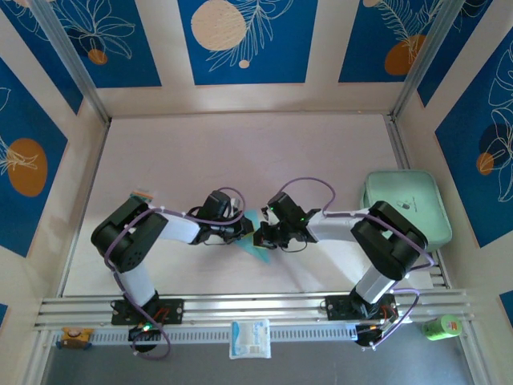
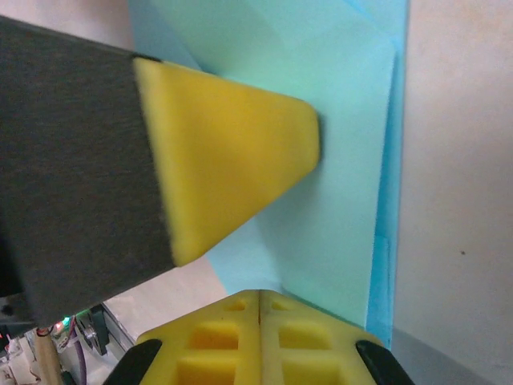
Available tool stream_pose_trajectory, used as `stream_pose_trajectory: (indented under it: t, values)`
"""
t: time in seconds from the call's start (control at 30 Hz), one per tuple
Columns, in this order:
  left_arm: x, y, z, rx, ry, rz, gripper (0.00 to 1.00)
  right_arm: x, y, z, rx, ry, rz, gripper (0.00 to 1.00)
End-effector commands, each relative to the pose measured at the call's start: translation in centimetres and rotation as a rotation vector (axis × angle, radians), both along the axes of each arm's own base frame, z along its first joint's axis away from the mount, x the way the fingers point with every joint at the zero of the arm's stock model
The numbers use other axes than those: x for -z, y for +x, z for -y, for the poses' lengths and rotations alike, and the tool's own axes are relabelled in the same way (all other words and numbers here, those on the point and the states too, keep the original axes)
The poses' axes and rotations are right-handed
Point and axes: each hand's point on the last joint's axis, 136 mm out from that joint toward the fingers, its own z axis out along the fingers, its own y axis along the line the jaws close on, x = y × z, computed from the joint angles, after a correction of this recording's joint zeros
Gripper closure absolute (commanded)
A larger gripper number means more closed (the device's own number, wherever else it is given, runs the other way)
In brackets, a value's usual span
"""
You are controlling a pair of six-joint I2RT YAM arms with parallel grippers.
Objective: Fold a paper plane with a square sheet of paper (pick it up from the middle)
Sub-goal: Fourth fold the wing at the center of the table.
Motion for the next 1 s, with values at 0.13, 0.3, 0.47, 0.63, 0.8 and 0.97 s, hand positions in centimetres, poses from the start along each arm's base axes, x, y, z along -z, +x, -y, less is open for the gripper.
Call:
stream_pose_trajectory:
  t: [0.13, 0.3, 0.47, 0.63, 0.8, 0.97]
  values:
    - [2.2, -0.9, -1.7, -0.029, 0.095, -0.052, 0.99, 2.4, -1.7, 1.6, 0.026, -0.032, -0.078, 0.95]
    - [2.1, -0.8, -1.7, -0.030, 0.094, -0.048, 0.98, 3.8, -3.5, 3.1, 0.043, -0.042, -0.118, 0.95]
    - [0.6, -0.5, -1.0, -0.010, 0.053, -0.019, 0.94, 3.9, -3.6, 3.0, 0.038, -0.031, -0.119, 0.97]
    - [-1.9, -0.7, -0.2, 0.043, 0.023, 0.035, 0.91, 4.0, -3.4, 2.8, 0.036, -0.023, -0.124, 0.98]
    - [-1.9, -1.9, 0.4, 0.080, 0.008, 0.023, 0.93, 4.1, -3.3, 2.9, 0.041, -0.025, -0.133, 0.99]
    - [-0.8, -2.8, 1.1, 0.102, 0.011, -0.006, 0.93, 4.3, -3.3, 2.9, 0.046, -0.027, -0.140, 0.98]
